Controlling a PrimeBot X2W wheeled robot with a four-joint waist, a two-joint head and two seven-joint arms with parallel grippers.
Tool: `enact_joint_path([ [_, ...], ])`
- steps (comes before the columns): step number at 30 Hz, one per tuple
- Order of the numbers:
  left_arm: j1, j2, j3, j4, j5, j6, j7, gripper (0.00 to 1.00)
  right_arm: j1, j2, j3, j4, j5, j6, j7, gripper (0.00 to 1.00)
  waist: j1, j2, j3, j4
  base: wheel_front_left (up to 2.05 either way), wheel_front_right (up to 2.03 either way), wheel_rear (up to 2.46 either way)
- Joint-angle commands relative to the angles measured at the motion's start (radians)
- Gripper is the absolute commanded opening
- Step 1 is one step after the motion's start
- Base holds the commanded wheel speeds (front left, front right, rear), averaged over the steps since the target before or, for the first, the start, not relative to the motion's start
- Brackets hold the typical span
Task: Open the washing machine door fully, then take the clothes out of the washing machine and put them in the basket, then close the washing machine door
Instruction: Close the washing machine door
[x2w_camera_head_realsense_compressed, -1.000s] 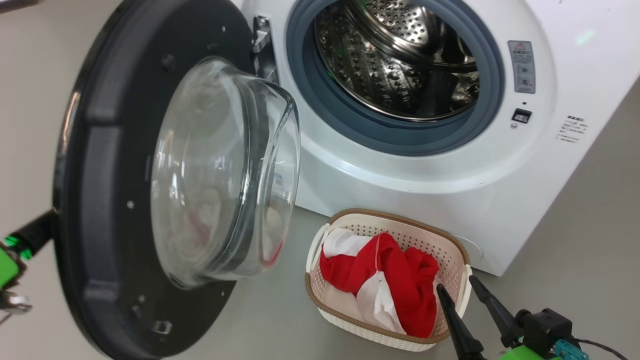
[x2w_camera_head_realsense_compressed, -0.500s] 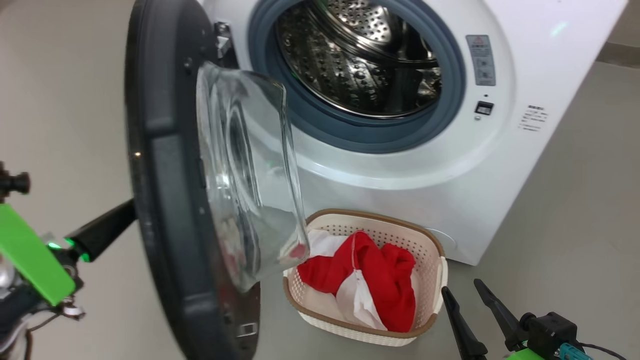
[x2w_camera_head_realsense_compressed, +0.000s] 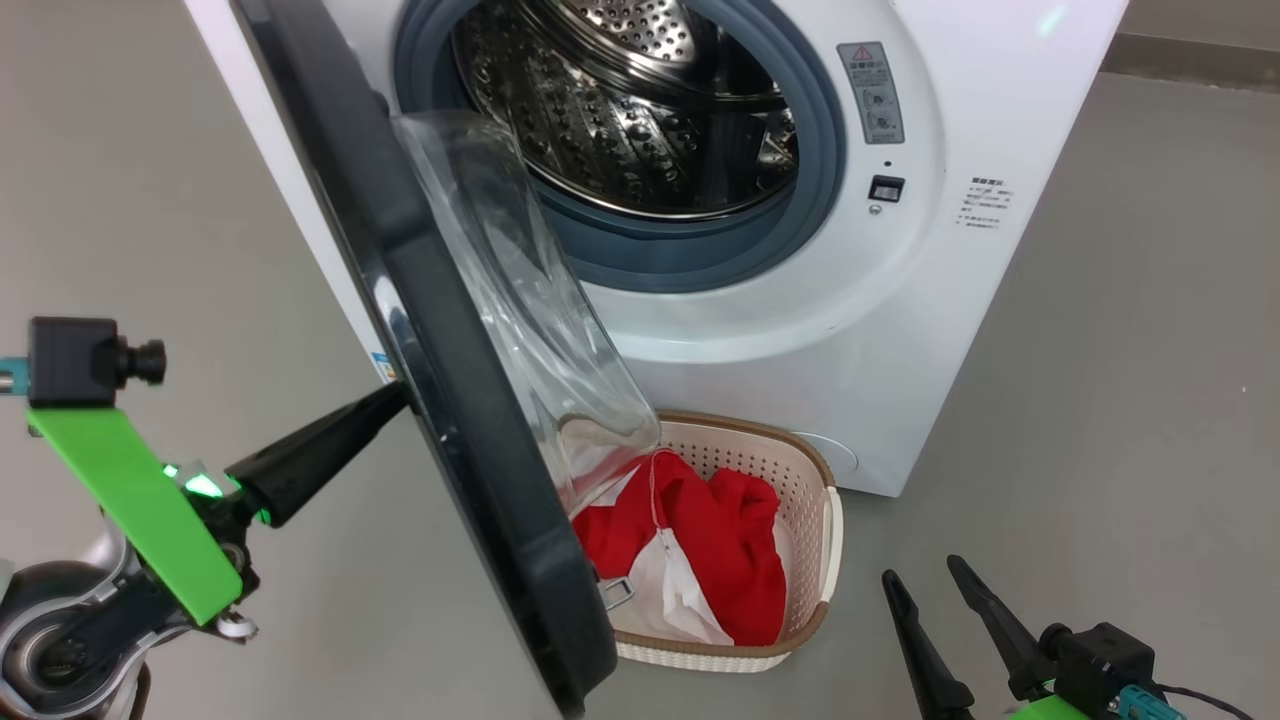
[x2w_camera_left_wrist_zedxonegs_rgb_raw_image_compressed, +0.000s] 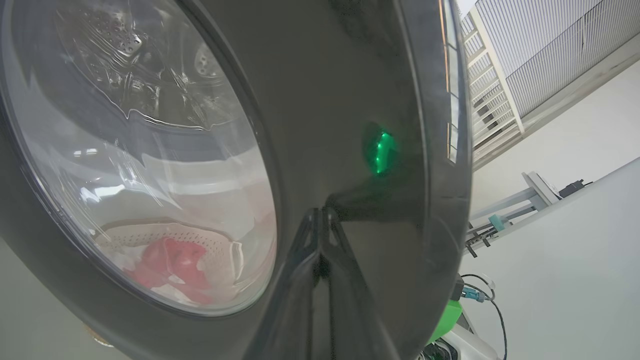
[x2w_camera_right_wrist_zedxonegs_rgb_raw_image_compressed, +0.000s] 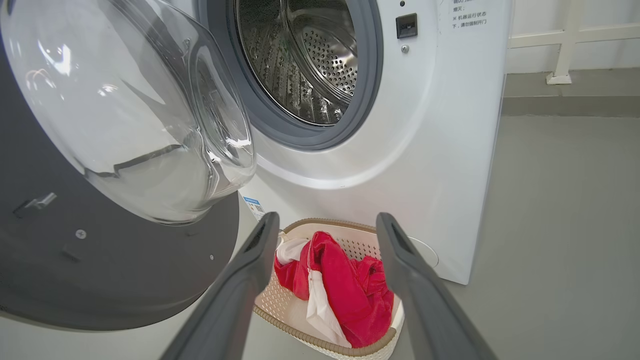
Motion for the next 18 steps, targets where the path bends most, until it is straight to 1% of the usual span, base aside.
enact_joint_path([
  [1, -0.053, 0.043, 0.039, -0.021, 0.005, -0.007, -0.014, 0.00, -0.029, 0.000, 0.018, -0.025, -0.016, 0.008, -0.006, 1.00, 0.0000, 0.0000, 0.004, -0.008, 0.00, 0.00, 0.00],
  [5, -0.044, 0.059, 0.022, -0.002, 0.006, -0.007, -0.046, 0.00, -0.026, 0.003, 0.017, -0.025, -0.016, 0.008, -0.006, 1.00, 0.0000, 0.0000, 0.000, -0.011, 0.00, 0.00, 0.00],
  [9, -0.014, 0.075, 0.008, 0.029, 0.014, -0.007, -0.106, 0.00, -0.019, 0.007, 0.016, -0.024, -0.015, 0.008, -0.006, 1.00, 0.0000, 0.0000, -0.007, -0.002, 0.00, 0.00, 0.00],
  [10, -0.003, 0.075, 0.004, 0.032, 0.013, -0.007, -0.119, 0.02, -0.018, 0.008, 0.016, -0.023, -0.015, 0.008, -0.006, 1.00, 0.0000, 0.0000, -0.008, 0.000, 0.00, 0.00, 0.00],
  [11, 0.008, 0.075, 0.001, 0.037, 0.014, -0.007, -0.134, 0.08, -0.017, 0.009, 0.016, -0.023, -0.015, 0.008, -0.006, 1.00, 0.0000, 0.0000, -0.010, 0.003, 0.00, 0.00, 0.00],
  [12, 0.021, 0.075, -0.002, 0.046, 0.015, -0.007, -0.151, 0.19, -0.015, 0.010, 0.017, -0.023, -0.015, 0.008, -0.006, 1.00, 0.0000, 0.0000, -0.013, 0.006, 0.00, 0.00, 0.00],
  [14, 0.047, 0.071, -0.004, 0.059, 0.010, -0.007, -0.185, 0.26, -0.012, 0.011, 0.018, -0.022, -0.014, 0.008, -0.006, 1.00, 0.0000, 0.0000, -0.017, 0.011, 0.00, 0.00, 0.00],
  [16, 0.079, 0.064, -0.002, 0.073, 0.001, -0.007, -0.221, 0.39, -0.010, 0.012, 0.018, -0.020, -0.014, 0.008, -0.006, 1.00, 0.0000, 0.0000, -0.022, 0.016, 0.00, 0.00, 0.00],
  [18, 0.114, 0.052, 0.004, 0.085, -0.017, -0.007, -0.257, 0.48, -0.008, 0.013, 0.019, -0.019, -0.014, 0.008, -0.006, 1.00, 0.0000, 0.0000, -0.028, 0.021, 0.00, 0.00, 0.00],
])
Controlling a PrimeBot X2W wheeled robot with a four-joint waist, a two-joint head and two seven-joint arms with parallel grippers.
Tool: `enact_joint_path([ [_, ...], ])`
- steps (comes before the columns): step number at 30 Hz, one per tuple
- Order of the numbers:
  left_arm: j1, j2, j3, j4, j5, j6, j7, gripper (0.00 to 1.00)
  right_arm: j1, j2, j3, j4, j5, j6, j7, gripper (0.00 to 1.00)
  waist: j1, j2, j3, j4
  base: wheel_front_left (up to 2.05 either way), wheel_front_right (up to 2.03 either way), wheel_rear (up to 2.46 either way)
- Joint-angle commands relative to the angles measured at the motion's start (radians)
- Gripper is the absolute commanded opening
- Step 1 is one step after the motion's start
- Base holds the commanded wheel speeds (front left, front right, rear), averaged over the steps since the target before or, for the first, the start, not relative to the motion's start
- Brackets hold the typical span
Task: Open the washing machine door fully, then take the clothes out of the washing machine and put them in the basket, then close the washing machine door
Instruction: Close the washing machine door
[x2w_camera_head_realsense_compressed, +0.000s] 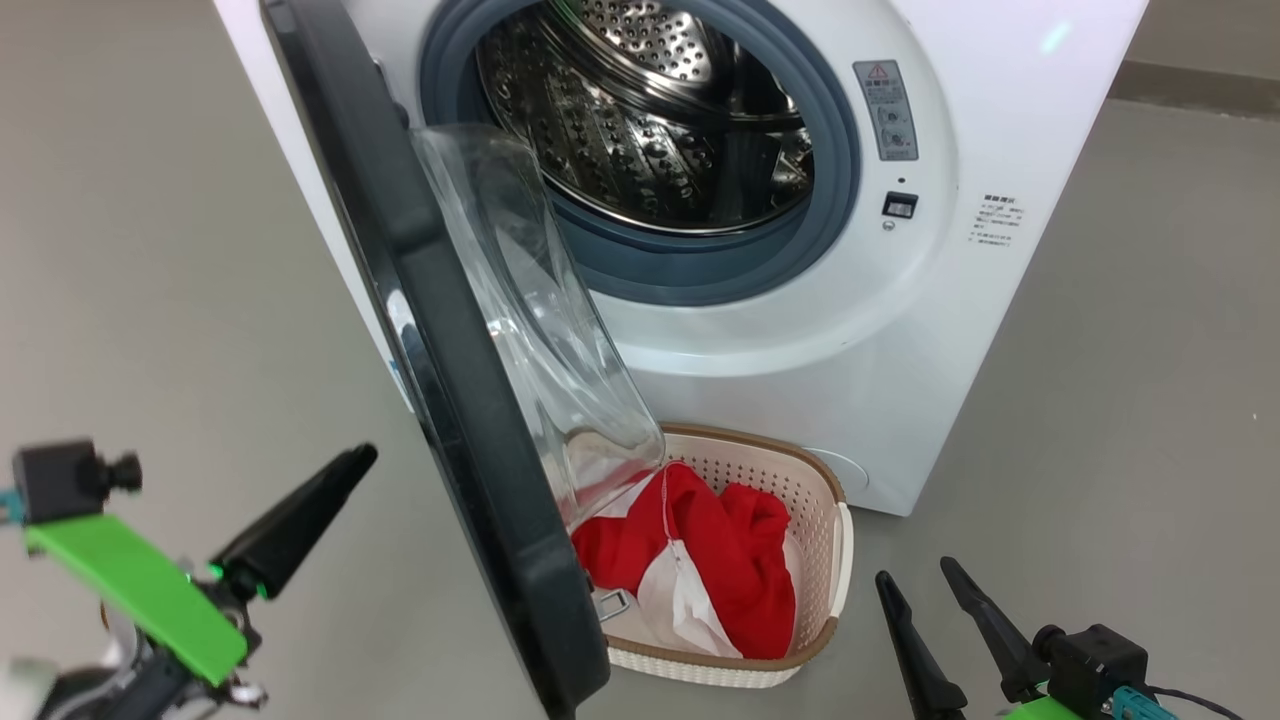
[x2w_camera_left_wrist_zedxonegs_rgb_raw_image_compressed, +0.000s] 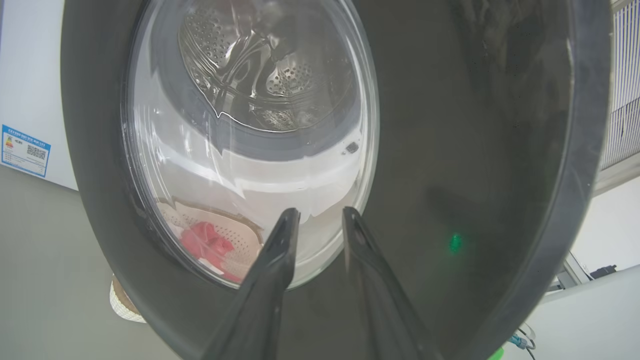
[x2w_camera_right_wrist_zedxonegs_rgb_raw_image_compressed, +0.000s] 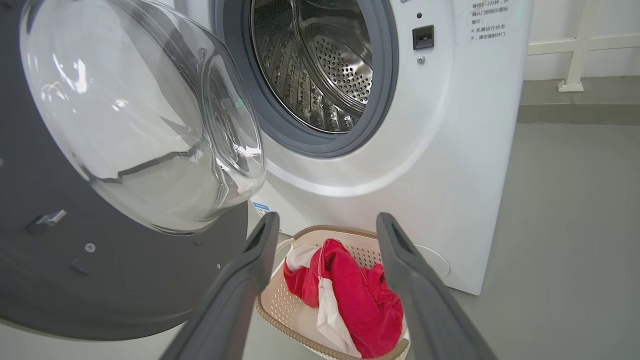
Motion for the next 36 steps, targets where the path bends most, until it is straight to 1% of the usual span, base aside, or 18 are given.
enact_joint_path([
  [1, 0.001, 0.029, 0.052, -0.005, -0.013, -0.007, -0.031, 0.57, -0.006, -0.004, 0.020, -0.021, -0.013, 0.008, -0.006, 1.00, 0.0000, 0.0000, -0.009, 0.008, 0.00, 0.00, 0.00],
  [4, 0.054, 0.011, 0.061, 0.010, -0.030, -0.007, -0.084, 0.93, -0.001, -0.002, 0.021, -0.020, -0.013, 0.008, -0.006, 1.00, 0.0000, 0.0000, -0.014, 0.015, 0.00, 0.00, 0.00],
  [5, 0.070, 0.005, 0.063, 0.016, -0.033, -0.007, -0.101, 1.00, 0.000, -0.002, 0.022, -0.019, -0.012, 0.008, -0.006, 1.00, 0.0000, 0.0000, -0.016, 0.018, 0.00, 0.00, 0.00],
  [17, 0.223, -0.060, 0.024, 0.107, -0.030, -0.007, -0.260, 1.00, 0.005, 0.000, 0.022, -0.013, -0.012, 0.008, -0.006, 1.00, 0.0000, 0.0000, -0.024, 0.049, 0.00, 0.00, 0.00],
  [24, 0.270, -0.109, 0.014, 0.187, -0.034, -0.007, -0.362, 1.00, 0.006, -0.001, 0.023, -0.012, -0.011, 0.008, -0.006, 1.00, 0.0000, 0.0000, -0.022, 0.057, 0.00, 0.00, 0.00],
  [25, 0.270, -0.109, 0.014, 0.187, -0.034, -0.007, -0.362, 1.00, 0.006, -0.001, 0.023, -0.012, -0.011, 0.008, -0.006, 1.00, 0.0000, 0.0000, -0.022, 0.057, 0.00, 0.00, 0.00],
  [31, 0.282, -0.135, -0.017, 0.244, 0.004, -0.007, -0.459, 1.00, -0.001, -0.004, 0.025, -0.010, -0.011, 0.008, -0.006, 1.00, 0.0000, 0.0000, -0.014, 0.059, 0.00, 0.00, 0.00],
  [36, 0.283, -0.150, -0.068, 0.273, 0.054, -0.007, -0.526, 1.00, -0.006, -0.006, 0.025, -0.007, -0.010, 0.008, -0.006, 1.00, 0.0000, 0.0000, -0.008, 0.060, 0.00, 0.00, 0.00],
])
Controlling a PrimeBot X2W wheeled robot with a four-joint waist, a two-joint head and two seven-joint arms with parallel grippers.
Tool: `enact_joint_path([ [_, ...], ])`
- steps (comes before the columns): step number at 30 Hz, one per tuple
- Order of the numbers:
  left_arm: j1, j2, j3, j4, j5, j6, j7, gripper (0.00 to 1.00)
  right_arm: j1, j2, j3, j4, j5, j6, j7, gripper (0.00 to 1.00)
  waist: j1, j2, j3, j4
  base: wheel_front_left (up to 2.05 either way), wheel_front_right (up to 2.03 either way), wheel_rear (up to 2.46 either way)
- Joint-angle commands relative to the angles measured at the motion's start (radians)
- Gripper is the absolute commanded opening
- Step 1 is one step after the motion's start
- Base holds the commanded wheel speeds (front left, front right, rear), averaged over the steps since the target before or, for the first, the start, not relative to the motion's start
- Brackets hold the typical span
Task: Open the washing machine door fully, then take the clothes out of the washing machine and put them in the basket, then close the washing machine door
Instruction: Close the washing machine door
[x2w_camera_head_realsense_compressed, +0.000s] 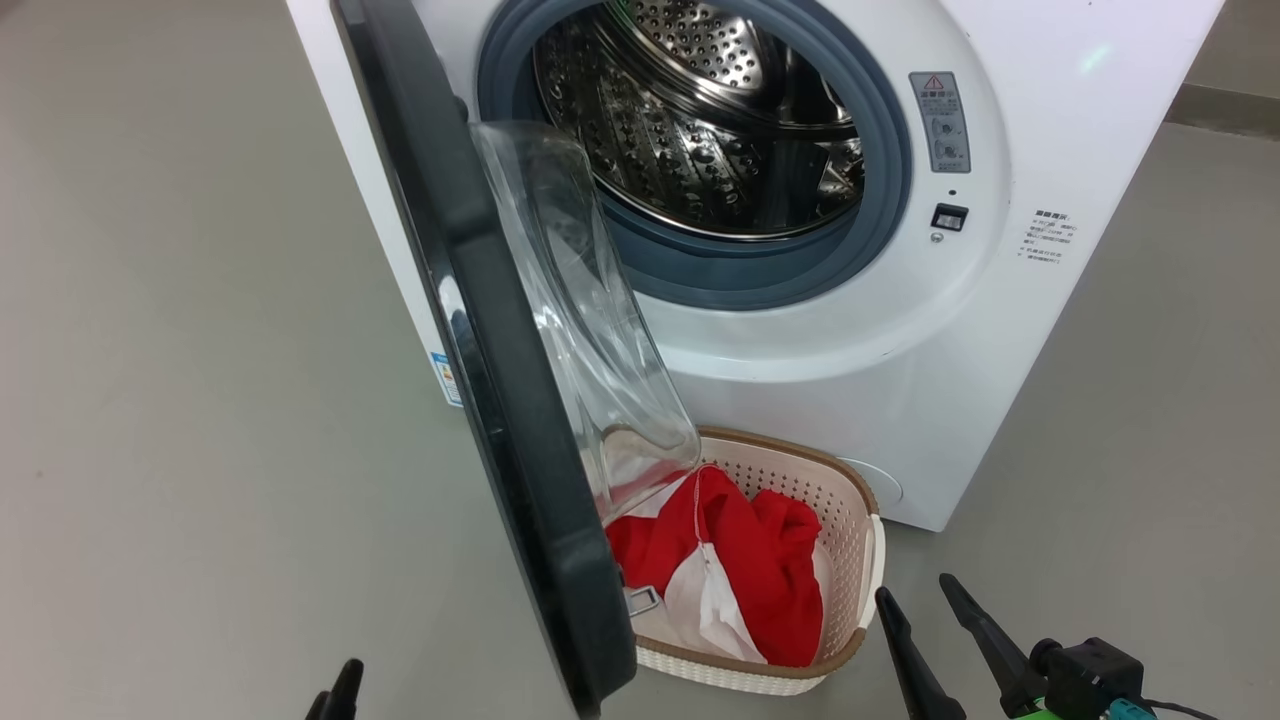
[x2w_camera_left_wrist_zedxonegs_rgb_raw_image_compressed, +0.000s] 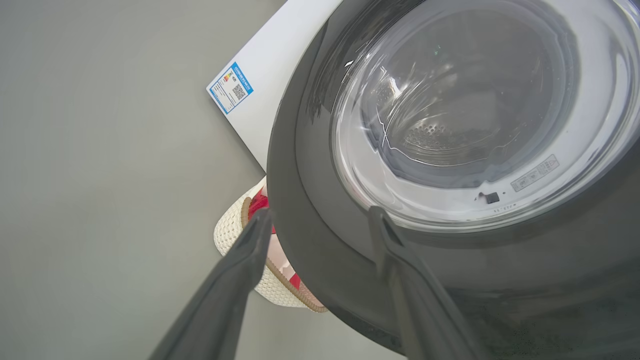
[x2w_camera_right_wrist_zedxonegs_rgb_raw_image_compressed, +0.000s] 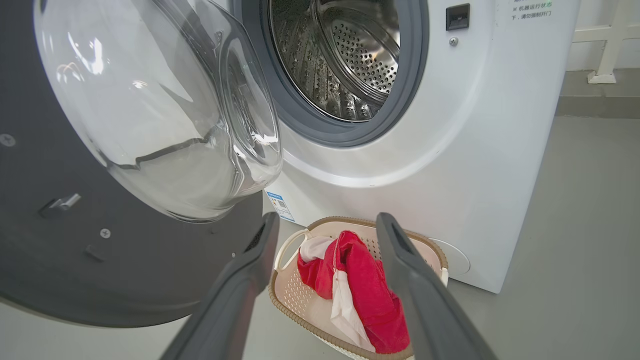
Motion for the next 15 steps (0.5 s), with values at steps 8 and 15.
enact_joint_path([
  [8, -0.028, -0.002, 0.026, 0.070, 0.144, -0.007, -0.041, 1.00, -0.027, -0.010, 0.022, -0.018, -0.009, 0.008, -0.006, 1.00, 0.0001, 0.0000, 0.004, 0.004, 0.00, 0.00, 0.00],
  [15, -0.018, -0.089, 0.173, 0.137, 0.404, -0.007, -0.042, 1.00, -0.026, -0.010, 0.023, -0.014, -0.008, 0.008, -0.006, 1.00, 0.0001, 0.0000, -0.003, 0.003, 0.00, 0.00, 0.00],
])
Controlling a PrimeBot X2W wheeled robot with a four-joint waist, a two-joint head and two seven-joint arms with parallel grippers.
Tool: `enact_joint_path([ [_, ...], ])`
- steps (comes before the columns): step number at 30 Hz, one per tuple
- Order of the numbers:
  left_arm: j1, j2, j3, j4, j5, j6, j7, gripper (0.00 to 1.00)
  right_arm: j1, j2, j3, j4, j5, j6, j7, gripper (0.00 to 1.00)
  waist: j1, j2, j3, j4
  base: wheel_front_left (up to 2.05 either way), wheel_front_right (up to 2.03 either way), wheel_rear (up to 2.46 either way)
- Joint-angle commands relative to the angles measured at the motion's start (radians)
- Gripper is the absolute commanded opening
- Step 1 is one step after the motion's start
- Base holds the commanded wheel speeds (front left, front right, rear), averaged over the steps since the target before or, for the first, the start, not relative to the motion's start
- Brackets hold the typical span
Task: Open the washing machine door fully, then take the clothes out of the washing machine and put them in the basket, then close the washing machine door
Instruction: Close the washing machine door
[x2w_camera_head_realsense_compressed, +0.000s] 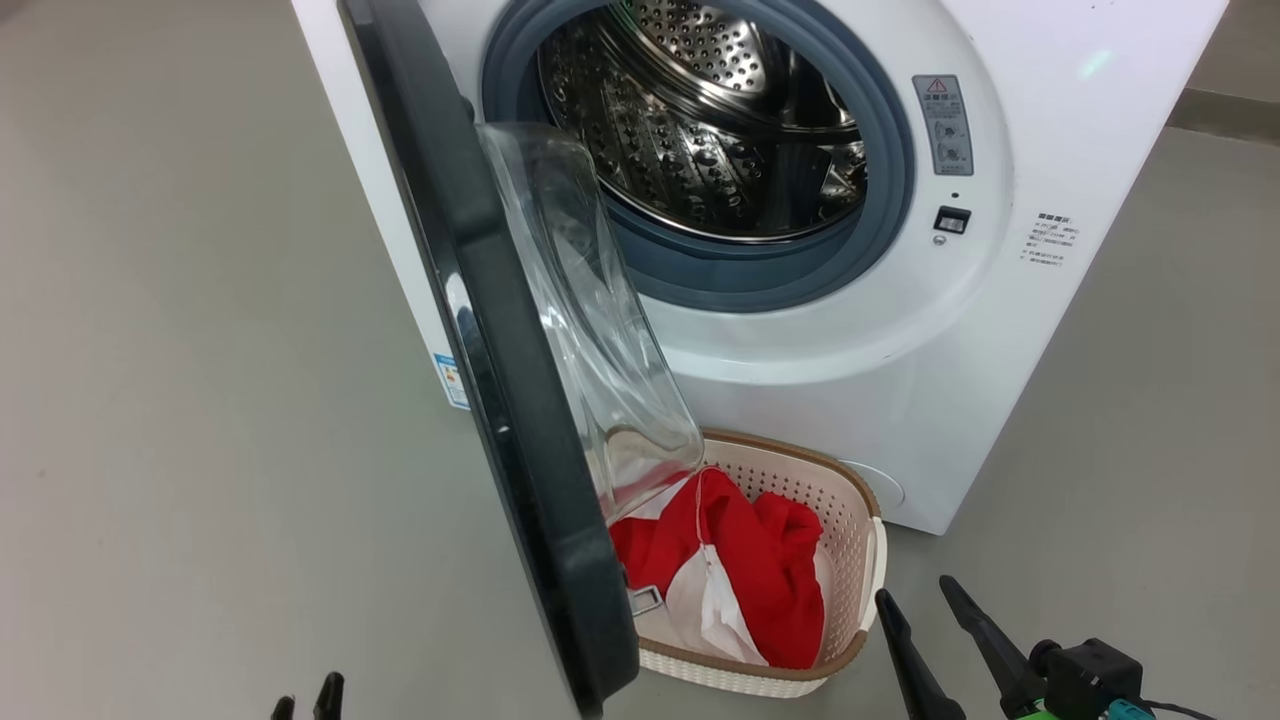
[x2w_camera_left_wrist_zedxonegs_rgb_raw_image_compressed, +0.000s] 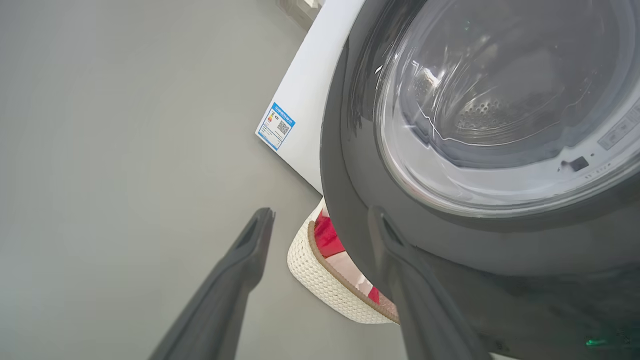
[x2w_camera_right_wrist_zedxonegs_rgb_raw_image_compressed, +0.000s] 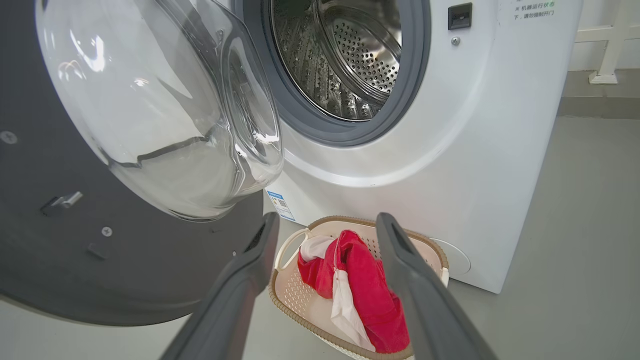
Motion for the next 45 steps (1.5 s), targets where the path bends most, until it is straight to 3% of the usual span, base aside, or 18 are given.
enact_joint_path([
  [1, -0.015, 0.009, 0.053, -0.015, 0.051, -0.006, -0.012, 1.00, -0.026, -0.009, 0.023, -0.020, -0.008, 0.008, -0.006, 1.00, 0.0001, 0.0000, -0.001, -0.001, 0.00, 0.00, 0.00],
  [8, 0.027, -0.088, 0.187, -0.080, 0.405, -0.006, -0.012, 1.00, -0.021, -0.008, 0.024, -0.019, -0.006, 0.008, -0.006, 1.00, 0.0001, 0.0000, -0.008, -0.004, 0.00, 0.00, 0.00],
  [18, 0.092, -0.200, 0.345, -0.232, 0.755, -0.006, -0.012, 1.00, -0.017, -0.006, 0.024, -0.020, -0.006, 0.008, -0.006, 1.00, 0.0001, 0.0000, -0.015, -0.003, 0.00, 0.00, 0.00],
  [29, 0.138, -0.233, 0.370, -0.309, 0.869, -0.006, -0.012, 1.00, -0.017, -0.004, 0.023, -0.020, -0.007, 0.008, -0.006, 1.00, 0.0001, 0.0000, -0.020, -0.005, 0.00, 0.00, 0.00],
  [42, 0.134, -0.234, 0.364, -0.314, 0.836, -0.006, -0.012, 1.00, -0.018, -0.006, 0.019, -0.019, -0.008, 0.008, -0.006, 1.00, 0.0001, 0.0000, -0.021, -0.005, 0.00, 0.00, 0.00],
  [45, 0.124, -0.234, 0.364, -0.329, 0.772, -0.006, -0.012, 0.98, -0.019, -0.006, 0.017, -0.020, -0.007, 0.008, -0.006, 1.00, 0.0001, 0.0000, -0.019, -0.004, 0.00, 0.00, 0.00],
])
